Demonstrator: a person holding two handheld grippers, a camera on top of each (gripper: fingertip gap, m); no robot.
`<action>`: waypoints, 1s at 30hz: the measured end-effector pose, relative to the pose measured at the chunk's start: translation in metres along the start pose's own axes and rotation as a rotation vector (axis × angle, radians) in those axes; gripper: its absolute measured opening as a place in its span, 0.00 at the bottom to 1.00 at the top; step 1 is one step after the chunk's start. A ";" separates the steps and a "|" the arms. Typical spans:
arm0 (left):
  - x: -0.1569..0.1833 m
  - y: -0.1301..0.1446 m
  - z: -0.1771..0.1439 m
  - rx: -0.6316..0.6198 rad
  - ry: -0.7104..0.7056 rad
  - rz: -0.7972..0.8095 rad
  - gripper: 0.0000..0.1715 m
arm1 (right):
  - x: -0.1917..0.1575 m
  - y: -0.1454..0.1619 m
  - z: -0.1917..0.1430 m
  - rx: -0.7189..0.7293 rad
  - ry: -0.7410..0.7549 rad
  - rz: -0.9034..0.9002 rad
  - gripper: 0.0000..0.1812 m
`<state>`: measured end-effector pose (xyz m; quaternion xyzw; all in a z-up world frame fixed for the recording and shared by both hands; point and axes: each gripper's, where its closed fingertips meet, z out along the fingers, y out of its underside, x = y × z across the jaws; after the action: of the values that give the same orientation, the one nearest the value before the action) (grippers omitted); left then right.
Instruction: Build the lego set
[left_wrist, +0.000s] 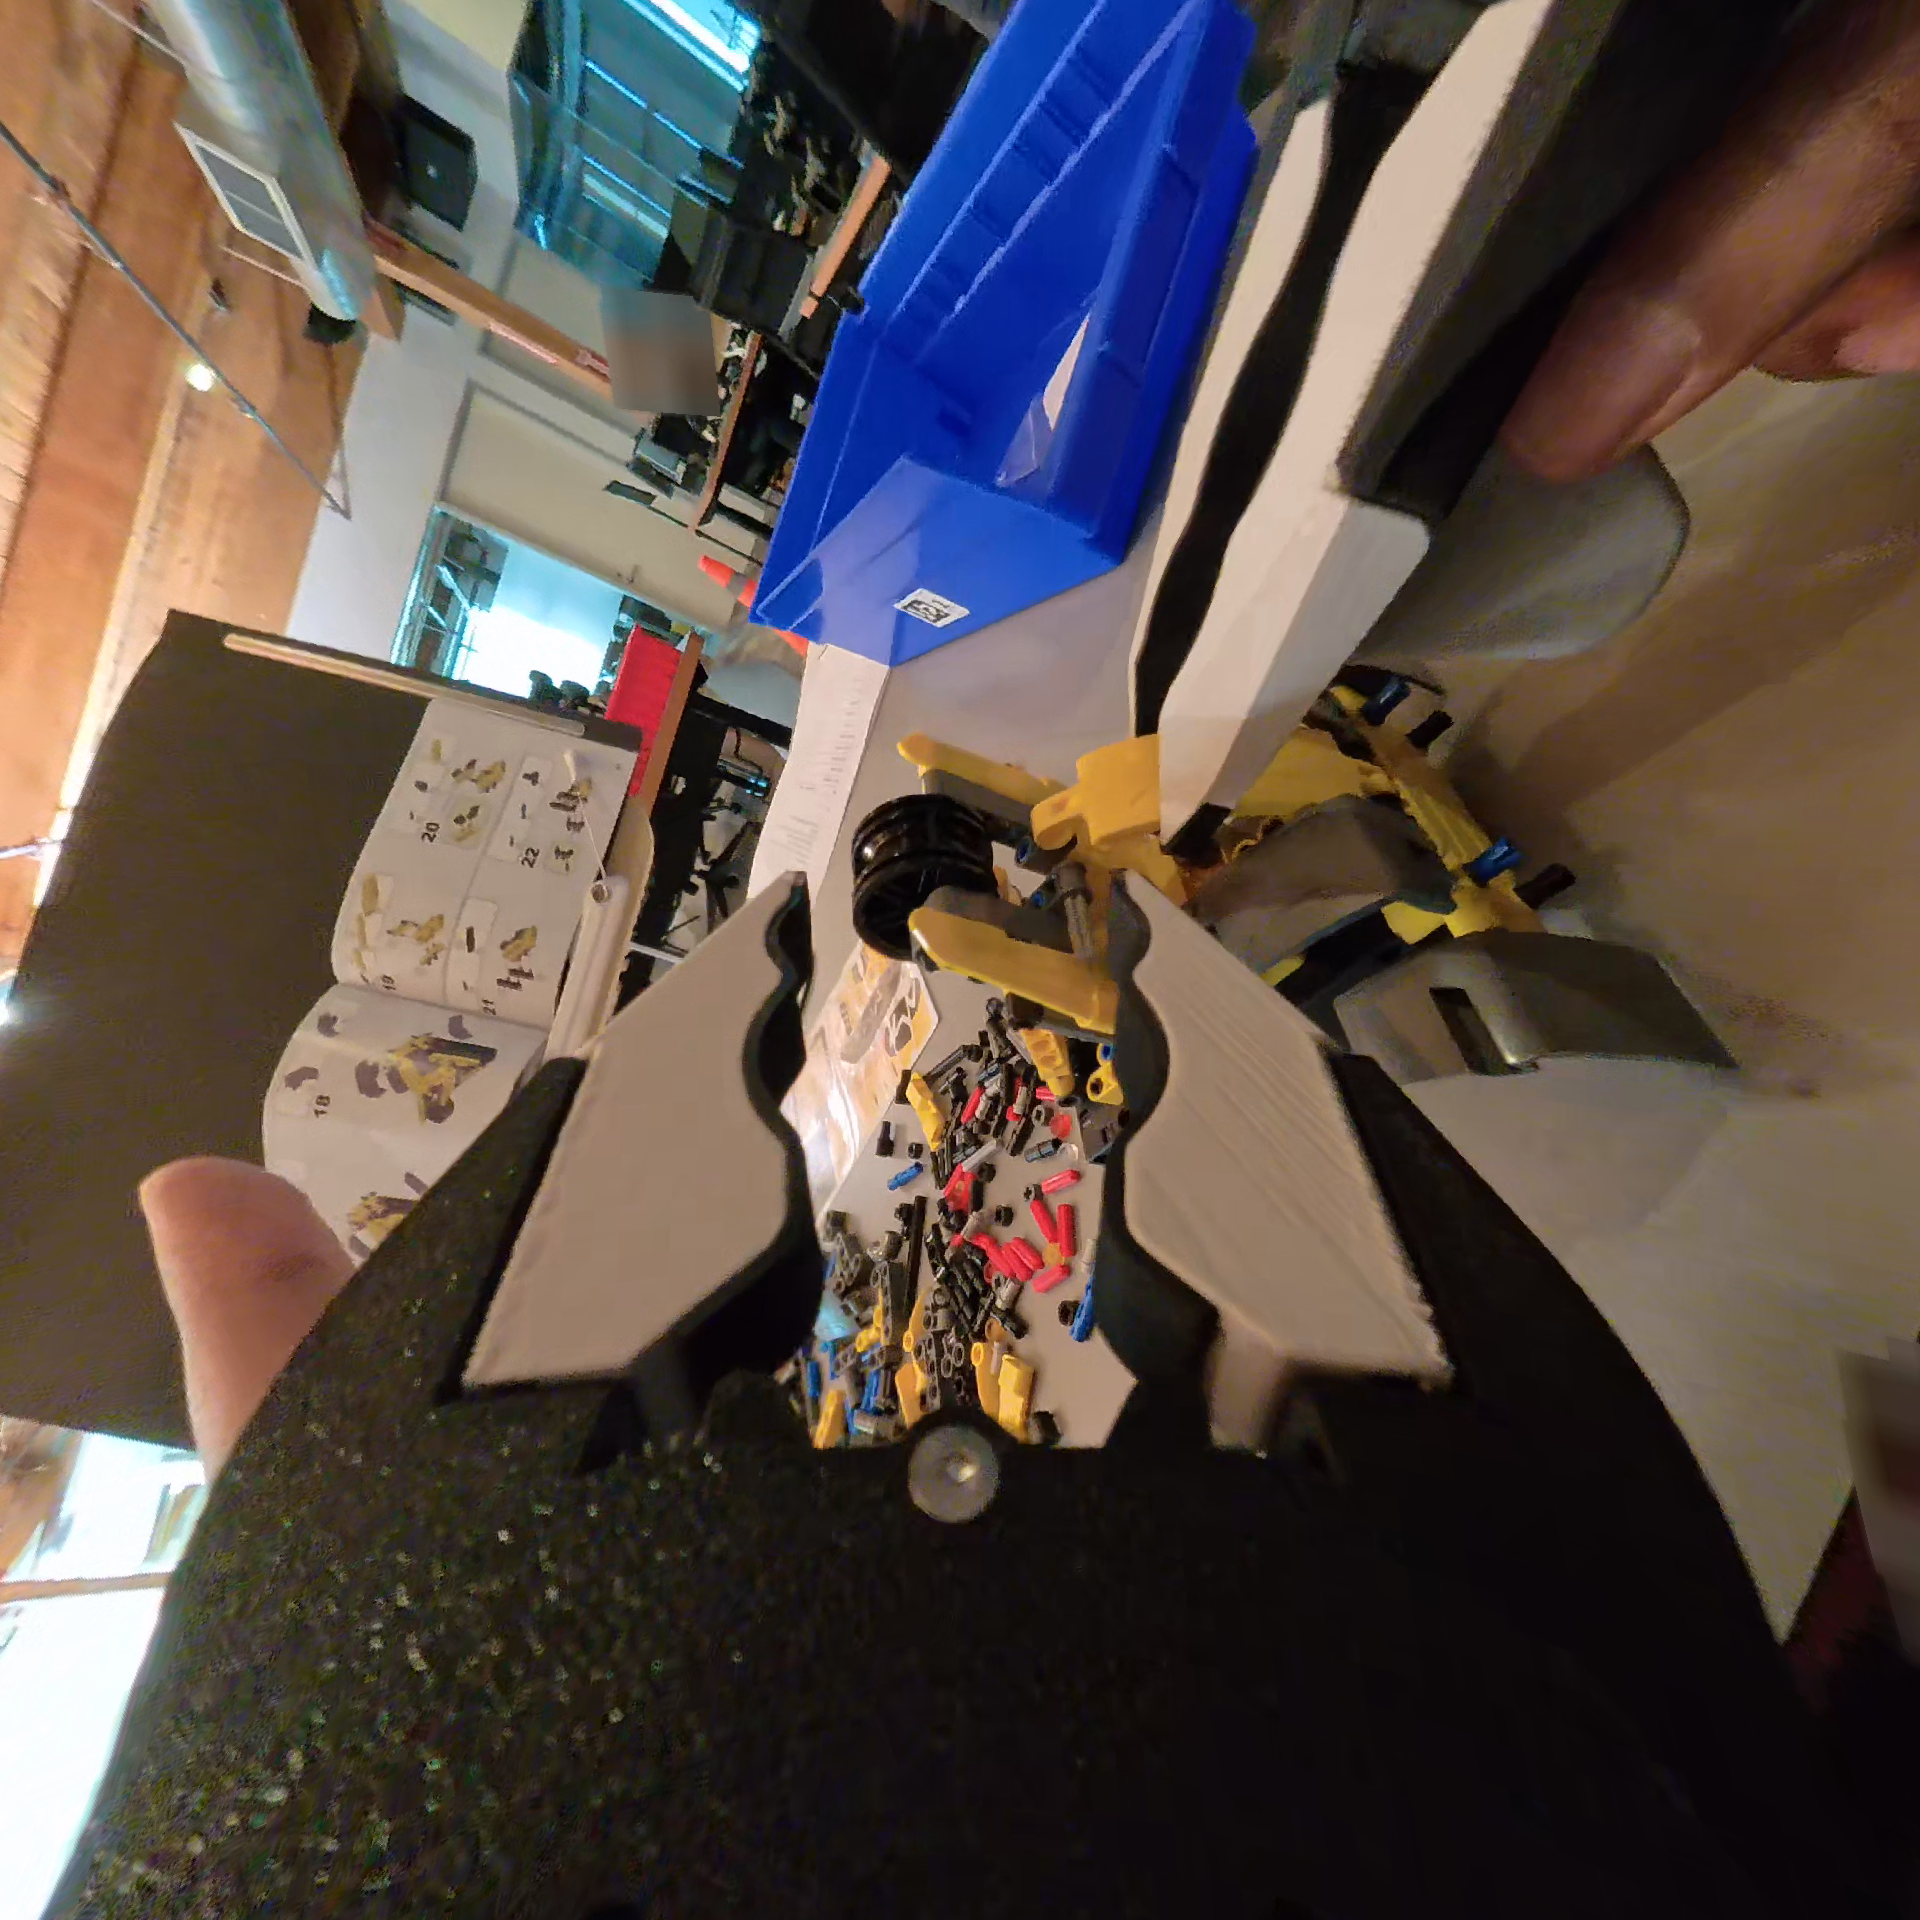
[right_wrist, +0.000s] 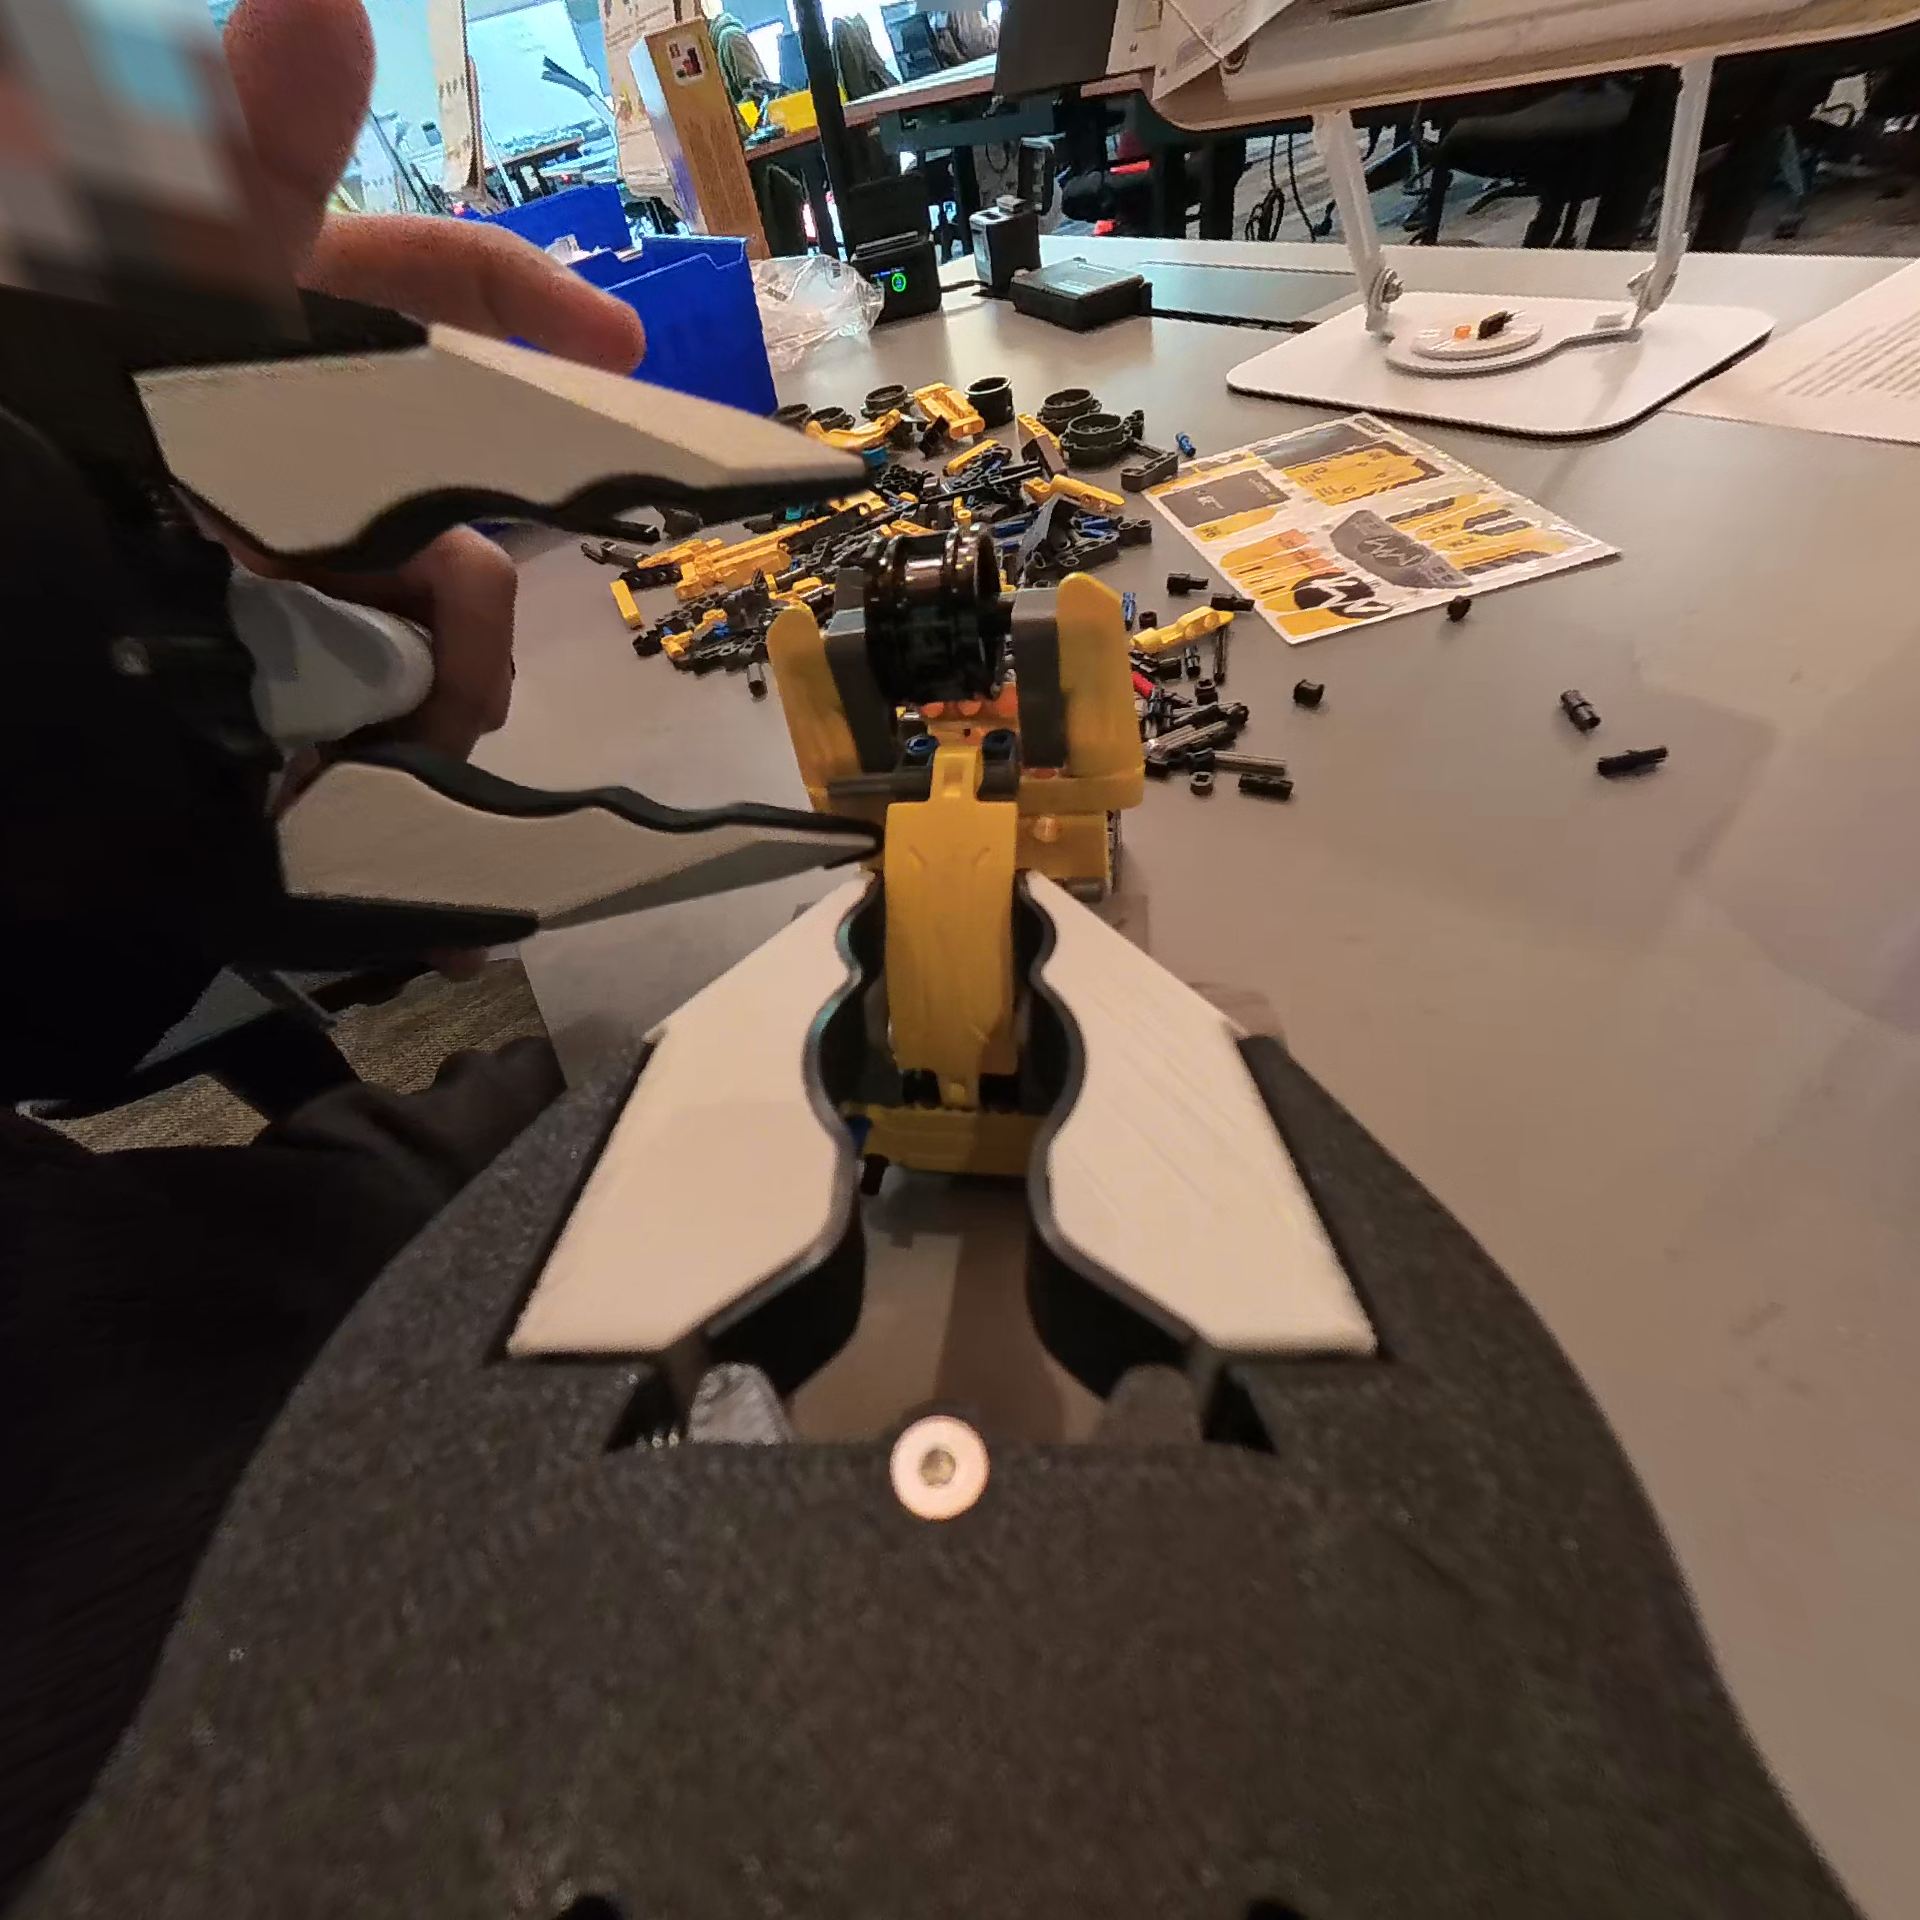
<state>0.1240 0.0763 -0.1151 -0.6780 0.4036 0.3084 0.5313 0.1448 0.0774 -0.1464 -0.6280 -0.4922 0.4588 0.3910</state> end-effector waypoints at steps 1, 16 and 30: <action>0.002 0.001 0.002 -0.016 0.000 0.024 0.33 | 0.000 0.000 0.000 0.000 -0.002 0.001 0.13; 0.005 0.001 0.020 -0.006 -0.058 0.153 0.33 | 0.001 0.001 -0.003 -0.010 -0.007 0.009 0.13; 0.006 0.005 0.022 -0.029 -0.042 0.152 0.28 | 0.001 0.001 -0.002 -0.015 -0.005 0.006 0.13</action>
<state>0.1229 0.0961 -0.1274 -0.6464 0.4383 0.3678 0.5048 0.1473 0.0778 -0.1470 -0.6314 -0.4948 0.4575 0.3836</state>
